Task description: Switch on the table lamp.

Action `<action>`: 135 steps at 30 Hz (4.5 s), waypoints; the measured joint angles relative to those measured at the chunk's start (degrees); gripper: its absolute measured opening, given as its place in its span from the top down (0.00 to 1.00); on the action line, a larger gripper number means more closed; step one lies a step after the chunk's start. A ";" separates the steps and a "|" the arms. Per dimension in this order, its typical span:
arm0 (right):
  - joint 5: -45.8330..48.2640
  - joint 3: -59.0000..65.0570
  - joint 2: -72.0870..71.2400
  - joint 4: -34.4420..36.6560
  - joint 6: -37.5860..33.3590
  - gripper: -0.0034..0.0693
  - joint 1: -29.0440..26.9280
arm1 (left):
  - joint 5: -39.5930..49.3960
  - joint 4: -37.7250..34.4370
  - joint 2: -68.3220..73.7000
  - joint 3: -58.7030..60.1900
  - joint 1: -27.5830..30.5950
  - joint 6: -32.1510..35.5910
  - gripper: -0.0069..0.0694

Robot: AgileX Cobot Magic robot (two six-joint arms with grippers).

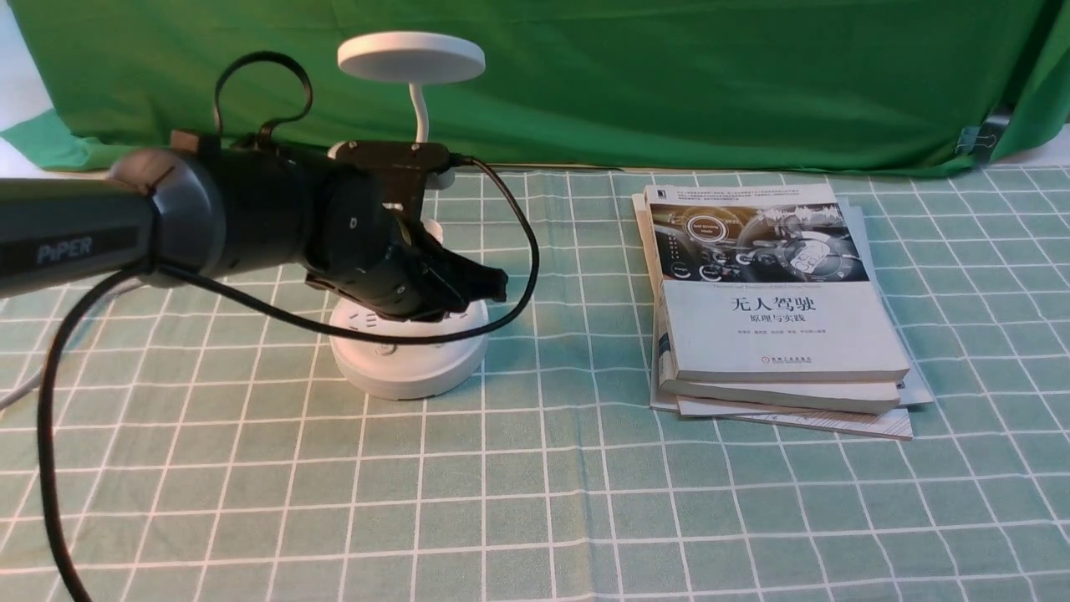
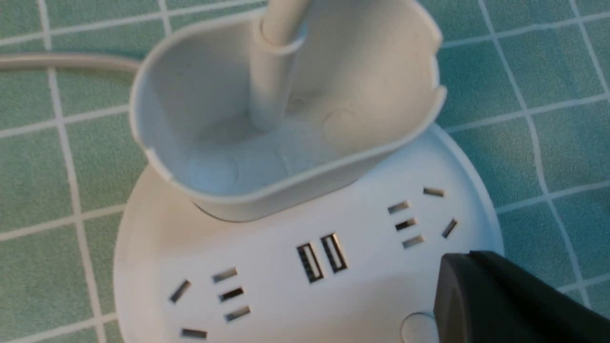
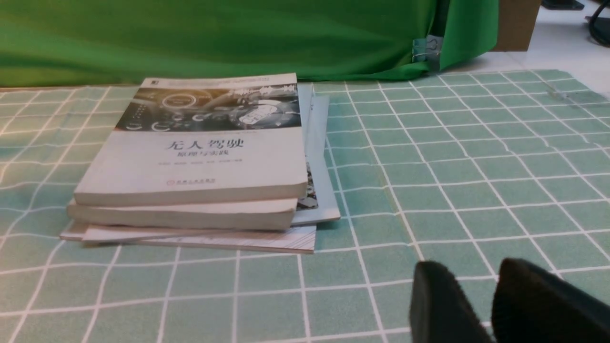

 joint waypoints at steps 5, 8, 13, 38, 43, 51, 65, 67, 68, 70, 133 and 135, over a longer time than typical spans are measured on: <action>0.00 0.00 0.00 0.00 0.00 0.62 0.00 | 1.82 -1.18 1.55 0.02 0.00 0.04 0.91; 0.07 0.00 0.00 0.00 0.00 0.62 0.00 | 1.92 -1.40 1.82 0.02 0.00 0.23 0.91; 0.07 0.00 0.00 0.00 0.00 0.62 0.00 | 1.92 -1.59 2.02 -0.03 0.00 0.42 0.91; 0.07 0.00 0.00 0.00 0.00 0.62 0.00 | 2.67 -1.83 -1.25 -0.03 0.00 1.06 0.91; 0.07 0.00 0.00 0.00 0.00 0.62 0.00 | 3.03 -1.83 -1.16 0.23 0.00 1.06 0.91; 0.01 0.00 0.00 0.00 0.00 0.62 0.00 | 3.30 -1.95 0.54 0.23 0.00 1.06 0.91; 0.01 0.00 0.00 0.00 0.00 0.62 0.00 | 4.17 -3.88 2.56 -0.32 0.00 1.06 0.91; 0.01 0.00 0.00 0.00 0.00 0.62 0.00 | 3.85 -3.88 2.56 -0.17 0.00 1.06 0.91; 0.01 0.00 0.00 0.00 0.00 0.62 0.00 | 3.56 -3.88 2.56 -0.04 0.00 1.06 0.91; 0.01 0.00 0.00 0.00 0.00 0.62 0.00 | 3.34 -3.88 2.56 0.11 0.00 1.06 0.91; -0.10 0.00 -0.04 0.00 0.00 0.62 0.00 | -19.52 -3.47 -108.80 63.92 21.20 23.88 0.91; 0.10 0.00 -0.04 0.00 0.00 0.62 0.00 | -19.61 -3.47 -108.90 68.03 22.62 20.85 0.91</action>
